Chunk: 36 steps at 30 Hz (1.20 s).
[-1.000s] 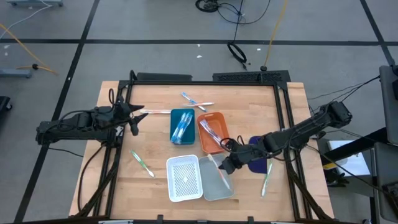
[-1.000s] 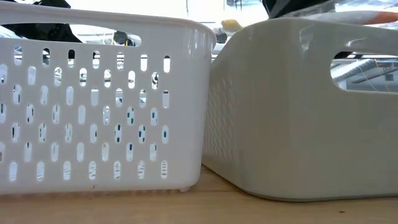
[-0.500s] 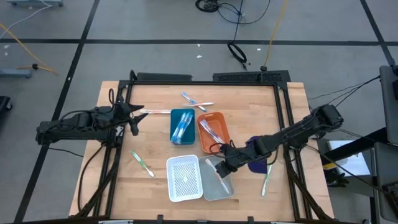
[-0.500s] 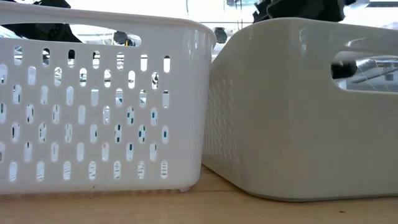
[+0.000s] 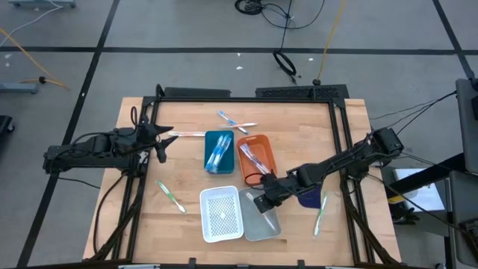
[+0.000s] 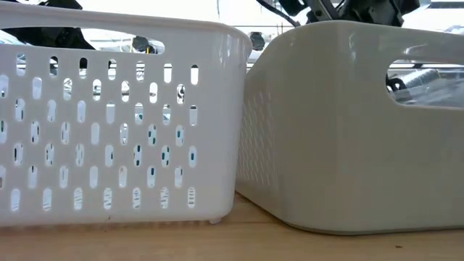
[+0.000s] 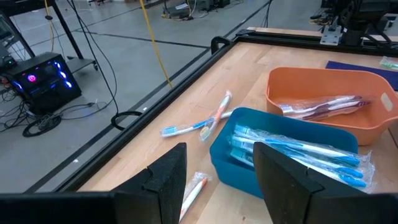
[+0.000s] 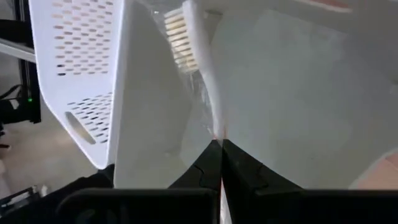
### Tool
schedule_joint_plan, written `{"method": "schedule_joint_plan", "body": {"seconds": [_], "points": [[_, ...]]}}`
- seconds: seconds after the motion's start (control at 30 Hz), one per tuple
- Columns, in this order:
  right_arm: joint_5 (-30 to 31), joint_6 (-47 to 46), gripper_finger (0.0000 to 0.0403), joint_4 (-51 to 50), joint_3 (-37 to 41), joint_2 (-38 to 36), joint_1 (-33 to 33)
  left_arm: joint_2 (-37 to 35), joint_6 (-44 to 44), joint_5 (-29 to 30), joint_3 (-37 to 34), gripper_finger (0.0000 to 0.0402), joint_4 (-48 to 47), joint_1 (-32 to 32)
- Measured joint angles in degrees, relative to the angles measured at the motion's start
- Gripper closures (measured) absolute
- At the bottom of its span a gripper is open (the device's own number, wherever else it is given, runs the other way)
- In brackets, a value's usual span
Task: Pick & Place Toothbrushes
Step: Put the orange toothbrush into the gray bin
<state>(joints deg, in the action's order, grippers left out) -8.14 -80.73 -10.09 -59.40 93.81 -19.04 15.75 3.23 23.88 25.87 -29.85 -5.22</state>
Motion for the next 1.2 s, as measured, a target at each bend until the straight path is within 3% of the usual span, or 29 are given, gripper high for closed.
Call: {"method": "schedule_joint_plan", "body": {"seconds": [0.33,0.67,0.8,0.97,1.2], "points": [[-1.1,0.0,0.0393,1.1,0.0,0.0,1.0,0.0,-0.1,0.0,0.0,0.0218,0.0,0.0],[-1.1,-1.5,0.0306,0.9,0.0,0.0,1.0,0.0,-0.6,0.0,0.0,0.0218,0.0,0.0],[-0.8,-1.7,0.0289,2.5,0.0,-0.2,1.0,0.0,-0.6,0.0,0.0,0.0218,0.0,0.0],[2.6,-0.7,0.0298,3.8,0.0,-3.1,1.0,0.0,-0.6,0.0,0.0,0.0218,0.0,0.0],[12.5,5.4,0.0355,5.7,0.0,-7.5,2.0,0.0,-0.5,0.0,0.0,0.0218,0.0,0.0]]}}
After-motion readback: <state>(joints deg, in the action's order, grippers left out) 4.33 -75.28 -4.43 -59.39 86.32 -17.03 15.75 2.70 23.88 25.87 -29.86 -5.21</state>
